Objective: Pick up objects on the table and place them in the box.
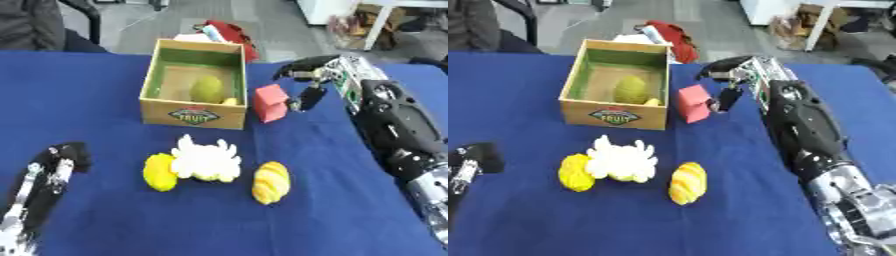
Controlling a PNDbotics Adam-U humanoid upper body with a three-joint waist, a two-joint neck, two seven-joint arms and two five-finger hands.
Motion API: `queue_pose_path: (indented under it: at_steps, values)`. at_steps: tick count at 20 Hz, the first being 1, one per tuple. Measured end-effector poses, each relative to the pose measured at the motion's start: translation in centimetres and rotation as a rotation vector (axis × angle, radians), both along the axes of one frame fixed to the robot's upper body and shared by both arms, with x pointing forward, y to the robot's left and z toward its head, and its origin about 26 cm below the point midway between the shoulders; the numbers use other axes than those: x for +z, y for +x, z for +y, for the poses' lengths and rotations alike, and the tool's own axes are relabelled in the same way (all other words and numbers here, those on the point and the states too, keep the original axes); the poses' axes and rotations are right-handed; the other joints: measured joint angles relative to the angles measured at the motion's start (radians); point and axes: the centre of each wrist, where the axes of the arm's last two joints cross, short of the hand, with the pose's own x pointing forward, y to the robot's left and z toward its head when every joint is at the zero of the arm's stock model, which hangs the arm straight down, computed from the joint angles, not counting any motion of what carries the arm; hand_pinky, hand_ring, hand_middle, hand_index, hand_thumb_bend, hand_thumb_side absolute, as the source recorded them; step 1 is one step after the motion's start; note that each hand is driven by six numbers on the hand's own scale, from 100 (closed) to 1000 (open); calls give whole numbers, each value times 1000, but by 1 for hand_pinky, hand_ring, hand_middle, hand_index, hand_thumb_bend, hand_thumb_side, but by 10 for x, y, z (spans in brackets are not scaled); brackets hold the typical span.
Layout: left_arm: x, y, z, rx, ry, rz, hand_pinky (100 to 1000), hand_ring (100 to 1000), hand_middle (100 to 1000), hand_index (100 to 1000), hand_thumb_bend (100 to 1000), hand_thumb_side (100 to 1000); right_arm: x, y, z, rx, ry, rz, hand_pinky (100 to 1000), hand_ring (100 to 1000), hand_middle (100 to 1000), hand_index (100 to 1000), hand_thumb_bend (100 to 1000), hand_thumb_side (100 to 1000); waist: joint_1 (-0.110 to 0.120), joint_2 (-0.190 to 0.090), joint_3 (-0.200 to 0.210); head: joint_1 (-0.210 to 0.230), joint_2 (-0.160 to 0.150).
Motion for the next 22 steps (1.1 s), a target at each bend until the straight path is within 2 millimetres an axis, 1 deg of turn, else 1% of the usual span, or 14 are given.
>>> queue_pose_path:
  at_steps: [3,11,16,20,22]
  values:
    - [1,0,0,-1,0,-2,655,620,579,743,100,724,-4,0,3,1,-7,-17,951,1000,1000,1000,100,348,0,0,3,-1,0]
    - [2,2,-1,-2,0,-7,656,621,578,743,100,724,-13,1,8,5,-25,-28,952,1000,1000,1000,100,361,0,0,9,-8,-2]
    - [2,2,-1,-3,0,-8,656,621,578,743,100,725,-16,1,9,-2,-36,-24,951,1000,1000,1000,100,335,0,2,13,-9,-9]
    - [4,3,-1,-4,0,-12,656,621,578,743,100,725,-17,1,11,-8,-32,-29,950,1000,1000,1000,100,356,0,3,16,-9,-10]
    - [4,3,-1,-5,0,-13,656,621,578,743,100,725,-18,1,12,-12,-29,-30,947,1000,1000,1000,100,350,0,4,18,-9,-10]
